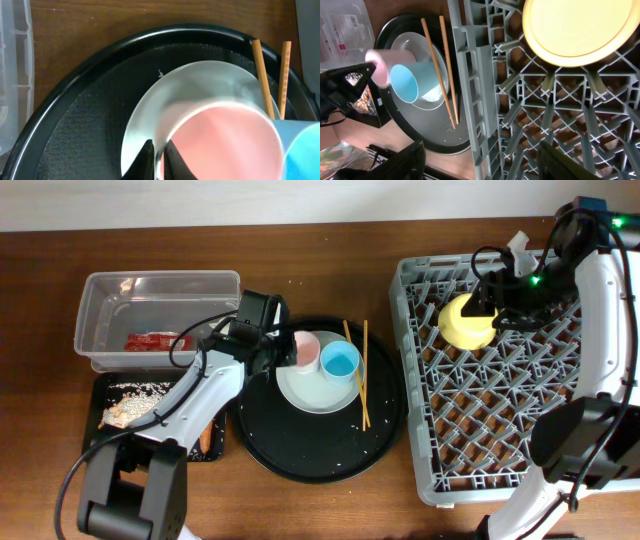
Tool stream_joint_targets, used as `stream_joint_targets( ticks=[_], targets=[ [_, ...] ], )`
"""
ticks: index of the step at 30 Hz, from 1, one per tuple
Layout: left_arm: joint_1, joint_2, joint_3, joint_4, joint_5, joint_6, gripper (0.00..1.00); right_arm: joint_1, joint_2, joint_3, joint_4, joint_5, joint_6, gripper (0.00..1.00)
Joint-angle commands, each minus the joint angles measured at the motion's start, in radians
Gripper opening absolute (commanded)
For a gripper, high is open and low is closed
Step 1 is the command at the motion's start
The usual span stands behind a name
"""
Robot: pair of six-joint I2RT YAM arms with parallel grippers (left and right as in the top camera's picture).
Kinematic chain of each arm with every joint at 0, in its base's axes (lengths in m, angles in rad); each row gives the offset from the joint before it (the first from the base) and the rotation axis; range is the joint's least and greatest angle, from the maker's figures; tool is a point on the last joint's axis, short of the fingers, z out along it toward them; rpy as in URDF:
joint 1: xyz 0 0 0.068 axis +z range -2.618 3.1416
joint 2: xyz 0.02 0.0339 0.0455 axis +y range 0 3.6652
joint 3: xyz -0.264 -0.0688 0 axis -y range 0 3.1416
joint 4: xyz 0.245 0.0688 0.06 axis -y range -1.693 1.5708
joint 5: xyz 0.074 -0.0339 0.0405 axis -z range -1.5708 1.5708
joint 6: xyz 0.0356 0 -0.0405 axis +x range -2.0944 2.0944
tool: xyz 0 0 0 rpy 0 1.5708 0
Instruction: Sort waste into correct bins and load items into the dishwasher rack
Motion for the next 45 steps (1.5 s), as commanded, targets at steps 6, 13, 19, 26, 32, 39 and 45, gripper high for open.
stream_joint_targets(
  ticks=[6, 13, 19, 26, 32, 39, 45],
  targets=[
    [0.008, -0.008, 0.016, 0.002, -0.012, 0.007, 0.00, 0.005, -0.006, -0.004, -0.003, 0.003, 0.003, 0.73],
    [0.246, -0.201, 0.080, -0.055, 0.624, 0.007, 0.01, 0.005, -0.006, -0.005, -0.056, -0.158, -0.090, 0.89],
    [0.325, -0.200, 0.080, 0.102, 1.220, 0.003, 0.00, 0.275, -0.006, -0.006, -0.056, -0.512, -0.363, 0.98],
    [0.325, -0.200, 0.080, 0.103, 1.234, 0.003, 0.00, 0.503, -0.006, -0.006, -0.056, -0.756, -0.526, 0.96],
    [0.325, -0.200, 0.080, 0.103, 1.234, 0.003, 0.00, 0.503, -0.006, -0.006, 0.001, -0.810, -0.526, 0.87],
    [0.325, -0.200, 0.080, 0.140, 1.287, 0.003, 0.00, 0.502, -0.006, -0.006, 0.081, -0.709, -0.526, 0.92],
    [0.330, -0.200, 0.080, 0.140, 1.287, -0.017, 0.00, 0.502, -0.006, -0.006, 0.147, -0.680, -0.525, 0.96]
  ],
)
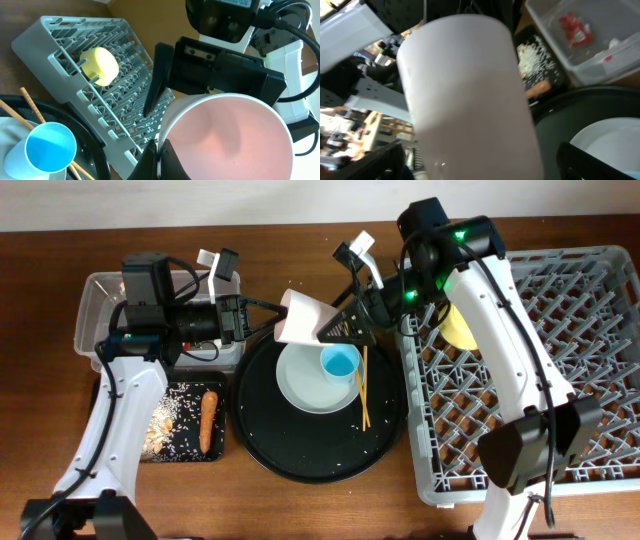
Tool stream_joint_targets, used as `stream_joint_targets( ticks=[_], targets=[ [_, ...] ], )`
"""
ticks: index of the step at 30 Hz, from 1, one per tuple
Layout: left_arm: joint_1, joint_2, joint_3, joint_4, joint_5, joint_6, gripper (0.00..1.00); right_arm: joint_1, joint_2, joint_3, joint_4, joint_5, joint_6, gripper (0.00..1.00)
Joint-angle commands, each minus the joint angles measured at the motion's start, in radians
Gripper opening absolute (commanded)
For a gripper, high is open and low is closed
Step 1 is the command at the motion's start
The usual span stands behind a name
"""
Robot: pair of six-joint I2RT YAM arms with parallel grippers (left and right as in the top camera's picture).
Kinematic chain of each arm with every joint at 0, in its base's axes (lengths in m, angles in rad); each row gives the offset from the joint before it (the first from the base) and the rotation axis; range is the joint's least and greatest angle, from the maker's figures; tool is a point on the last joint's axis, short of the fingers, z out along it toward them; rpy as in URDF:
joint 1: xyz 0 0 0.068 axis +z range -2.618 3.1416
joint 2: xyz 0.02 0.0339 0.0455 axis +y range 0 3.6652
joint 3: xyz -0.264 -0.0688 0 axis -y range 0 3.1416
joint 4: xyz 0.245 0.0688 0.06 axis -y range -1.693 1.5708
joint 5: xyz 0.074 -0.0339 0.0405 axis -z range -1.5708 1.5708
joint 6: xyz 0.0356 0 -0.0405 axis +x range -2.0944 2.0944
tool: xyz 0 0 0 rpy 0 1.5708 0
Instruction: Sort waste into correct bins and load items into the dishwasher rack
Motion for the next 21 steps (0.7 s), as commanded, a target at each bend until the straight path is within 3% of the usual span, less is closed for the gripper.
stream_joint_targets(
  ticks=[1, 3, 4, 5, 8, 10, 18, 21],
  targets=[
    [0.010, -0.004, 0.008, 0.006, 0.029, -0.014, 0.00, 0.006, -0.006, 0.006, -0.003, 0.035, -0.012, 0.95],
    [0.029, -0.004, 0.008, 0.006, 0.028, -0.014, 0.00, 0.008, -0.006, 0.006, -0.010, 0.024, -0.012, 0.76],
    [0.029, -0.004, 0.008, 0.005, 0.028, -0.014, 0.00, 0.008, -0.006, 0.006, -0.009, 0.017, -0.012, 0.74],
    [0.029, -0.004, 0.008, 0.005, 0.028, -0.014, 0.00, 0.007, -0.006, 0.006, -0.002, -0.018, -0.013, 0.74],
    [0.029, -0.004, 0.008, 0.005, 0.028, -0.014, 0.01, 0.008, -0.006, 0.006, 0.021, -0.043, -0.013, 0.92],
    [0.029, -0.004, 0.008, 0.006, 0.045, -0.042, 0.00, 0.024, -0.006, 0.006, 0.024, 0.001, -0.032, 0.94],
    [0.029, -0.004, 0.008, -0.007, 0.076, -0.045, 0.01, 0.058, -0.006, 0.006, 0.092, -0.014, -0.045, 0.68],
    [0.029, -0.004, 0.008, -0.169, 0.015, 0.060, 0.09, 0.050, -0.006, 0.006, 0.097, -0.022, -0.045, 0.67]
  ],
)
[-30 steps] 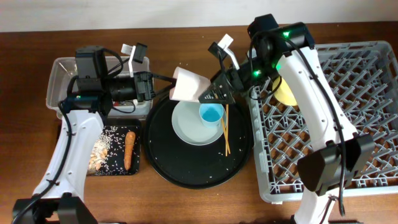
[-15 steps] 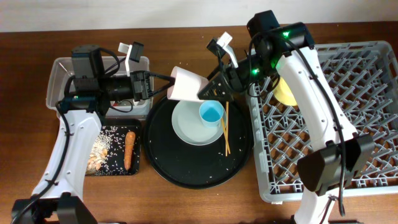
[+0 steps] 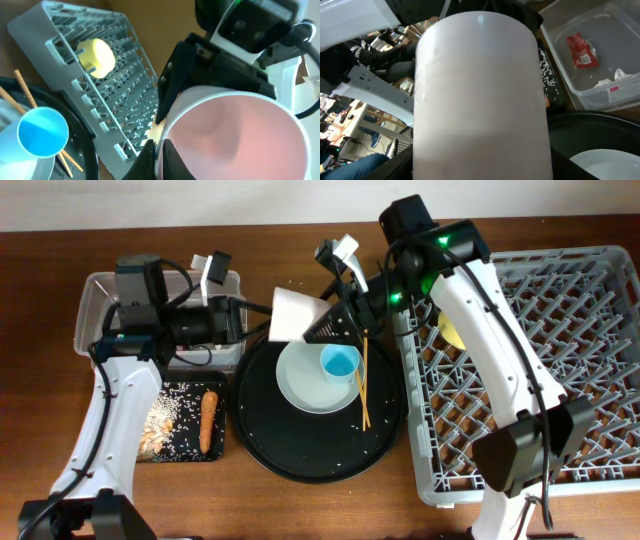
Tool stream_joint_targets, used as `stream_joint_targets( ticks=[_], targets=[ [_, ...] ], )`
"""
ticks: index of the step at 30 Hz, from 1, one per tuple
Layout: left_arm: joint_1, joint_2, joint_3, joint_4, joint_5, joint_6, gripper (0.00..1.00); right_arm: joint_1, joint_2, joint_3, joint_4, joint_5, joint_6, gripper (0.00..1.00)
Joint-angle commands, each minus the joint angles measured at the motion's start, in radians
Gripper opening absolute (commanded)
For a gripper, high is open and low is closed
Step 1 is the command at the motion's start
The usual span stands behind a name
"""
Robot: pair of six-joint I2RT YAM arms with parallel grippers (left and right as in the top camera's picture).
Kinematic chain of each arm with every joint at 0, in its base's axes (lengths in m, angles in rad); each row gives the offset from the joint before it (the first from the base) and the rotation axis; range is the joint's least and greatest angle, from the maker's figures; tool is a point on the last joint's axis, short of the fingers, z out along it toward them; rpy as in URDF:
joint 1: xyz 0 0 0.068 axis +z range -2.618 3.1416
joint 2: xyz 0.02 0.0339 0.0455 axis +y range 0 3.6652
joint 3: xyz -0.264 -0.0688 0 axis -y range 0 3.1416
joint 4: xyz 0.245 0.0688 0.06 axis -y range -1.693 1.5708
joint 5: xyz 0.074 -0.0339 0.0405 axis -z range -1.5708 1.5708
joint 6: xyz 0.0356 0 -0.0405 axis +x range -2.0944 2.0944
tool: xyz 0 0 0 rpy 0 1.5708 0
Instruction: Sort waste into correct bins and load items into the dishwasher rack
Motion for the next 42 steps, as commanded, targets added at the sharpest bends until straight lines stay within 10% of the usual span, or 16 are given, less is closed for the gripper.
stream_joint_targets(
  ticks=[1, 4, 6, 9, 10, 11, 15, 19, 20, 21, 25, 30, 33, 39, 42],
  targets=[
    [-0.001, -0.004, 0.005, -0.163, -0.086, 0.105, 0.13, -0.016, -0.006, 0.006, 0.004, -0.017, 0.003, 0.67],
    [-0.001, -0.004, 0.005, -0.197, -0.135, 0.105, 0.27, -0.033, -0.006, 0.006, 0.005, -0.042, 0.003, 0.67],
    [0.000, -0.004, 0.005, -0.197, -0.166, 0.105, 0.55, -0.047, -0.006, 0.006, 0.003, -0.042, 0.003, 0.67],
    [0.000, -0.004, 0.005, -0.196, -0.237, 0.105, 0.61, -0.062, -0.006, 0.006, -0.005, -0.042, 0.011, 0.67],
    [0.000, -0.004, 0.005, -0.196, -0.236, 0.105, 0.55, -0.058, -0.006, 0.006, -0.013, -0.041, 0.010, 0.67],
    [0.000, -0.004, 0.005, -0.196, -0.236, 0.105, 0.00, -0.051, -0.006, 0.006, -0.028, -0.014, 0.011, 0.67],
    [-0.003, -0.004, 0.005, -0.263, -0.403, 0.146, 0.00, -0.075, -0.006, 0.006, -0.173, 0.194, 0.015, 0.67],
    [-0.184, -0.004, 0.002, -0.459, -0.757, 0.210, 0.00, -0.113, -0.006, 0.006, -0.183, 0.693, 0.375, 0.72],
    [-0.245, -0.004, -0.003, -0.459, -0.842, 0.209, 0.05, -0.115, -0.006, 0.006, -0.183, 0.800, 0.442, 0.74],
    [-0.350, 0.000, -0.006, -0.447, -0.983, 0.195, 0.48, -0.114, -0.006, 0.006, -0.185, 0.974, 0.561, 0.75],
    [-0.499, 0.069, -0.006, -0.266, -1.253, 0.058, 0.68, -0.114, -0.006, -0.025, -0.181, 1.043, 0.591, 0.78],
    [-0.501, 0.307, -0.006, -0.138, -1.249, 0.031, 0.40, -0.114, -0.006, -0.027, -0.181, 1.043, 0.591, 0.78],
    [-0.500, 0.319, -0.005, -0.134, -1.249, 0.031, 0.04, -0.114, -0.006, -0.027, -0.181, 1.043, 0.591, 0.78],
    [-0.491, 0.179, 0.014, -0.164, -1.222, 0.032, 0.00, -0.114, -0.006, -0.027, -0.182, 1.013, 0.591, 0.84],
    [-0.394, 0.022, 0.034, -0.196, -0.940, 0.034, 0.00, -0.115, -0.006, -0.027, -0.181, 0.731, 0.474, 0.94]
  ],
)
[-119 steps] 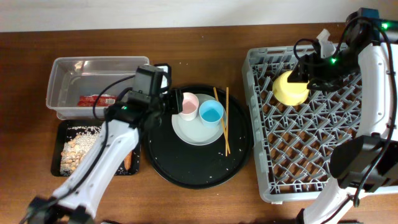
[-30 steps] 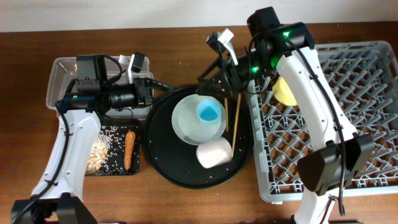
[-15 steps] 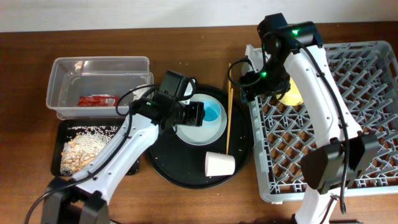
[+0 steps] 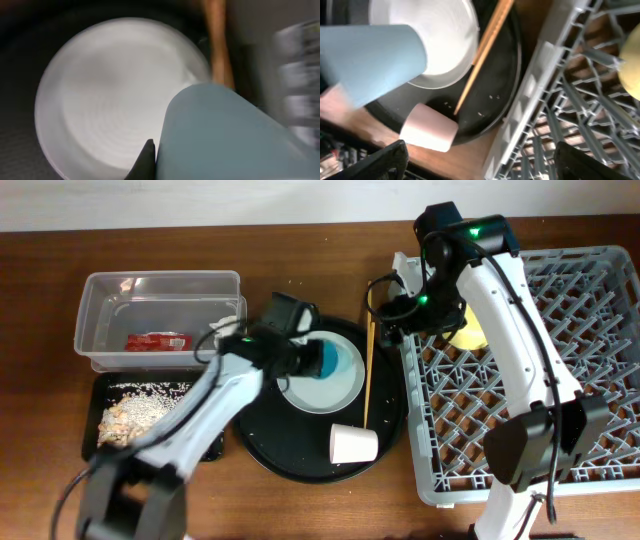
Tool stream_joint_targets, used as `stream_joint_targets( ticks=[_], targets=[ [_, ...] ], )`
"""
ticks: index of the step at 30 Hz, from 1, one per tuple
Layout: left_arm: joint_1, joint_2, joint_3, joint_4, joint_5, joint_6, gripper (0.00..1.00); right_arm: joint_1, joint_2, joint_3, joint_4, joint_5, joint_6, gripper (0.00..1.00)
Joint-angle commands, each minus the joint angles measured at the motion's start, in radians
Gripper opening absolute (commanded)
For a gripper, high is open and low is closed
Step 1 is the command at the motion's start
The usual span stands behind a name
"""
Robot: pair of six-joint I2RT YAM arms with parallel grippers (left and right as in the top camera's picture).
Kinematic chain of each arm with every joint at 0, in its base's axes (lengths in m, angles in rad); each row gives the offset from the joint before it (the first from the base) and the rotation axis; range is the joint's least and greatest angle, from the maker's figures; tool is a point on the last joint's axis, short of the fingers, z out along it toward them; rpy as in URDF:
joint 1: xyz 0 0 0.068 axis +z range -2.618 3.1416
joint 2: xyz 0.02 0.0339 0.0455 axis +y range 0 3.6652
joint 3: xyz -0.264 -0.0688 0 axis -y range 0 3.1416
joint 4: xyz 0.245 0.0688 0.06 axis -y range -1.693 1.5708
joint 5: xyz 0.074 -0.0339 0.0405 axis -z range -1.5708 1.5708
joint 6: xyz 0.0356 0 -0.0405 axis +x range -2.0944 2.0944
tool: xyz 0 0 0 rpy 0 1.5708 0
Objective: Sort waste into correct bins and load items into the dishwasher rack
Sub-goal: 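Lift the blue cup to the right gripper and grasp it with right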
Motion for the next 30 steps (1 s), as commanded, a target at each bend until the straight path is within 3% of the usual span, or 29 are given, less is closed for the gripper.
stream_joint_targets(
  ticks=[1, 6, 8, 15, 22, 25, 30],
  targets=[
    [0.145, -0.165, 0.039, -0.004, 0.392, 0.006, 0.00, -0.003, -0.006, -0.005, 0.000, -0.349, -0.169, 0.96],
    [0.491, -0.190, 0.038, 0.003, 1.127, 0.010, 0.00, -0.063, -0.006, -0.005, -0.004, -0.988, -0.558, 0.98],
    [0.521, -0.190, 0.038, 0.052, 1.252, 0.010, 0.00, -0.063, -0.006, -0.005, -0.004, -1.130, -0.630, 0.98],
    [0.472, -0.190, 0.038, 0.063, 1.258, 0.010, 0.00, 0.040, -0.006, -0.005, 0.027, -1.139, -0.647, 0.98],
    [0.381, -0.190, 0.038, 0.062, 1.126, 0.014, 0.00, 0.087, -0.006, -0.005, 0.055, -1.184, -0.647, 0.99],
    [0.381, -0.190, 0.038, 0.061, 1.118, 0.014, 0.00, 0.087, -0.006, -0.005, 0.055, -1.185, -0.647, 0.81],
    [0.381, -0.190, 0.038, 0.062, 1.074, 0.014, 0.00, 0.091, -0.006, -0.005, 0.045, -1.182, -0.647, 0.84]
  ],
)
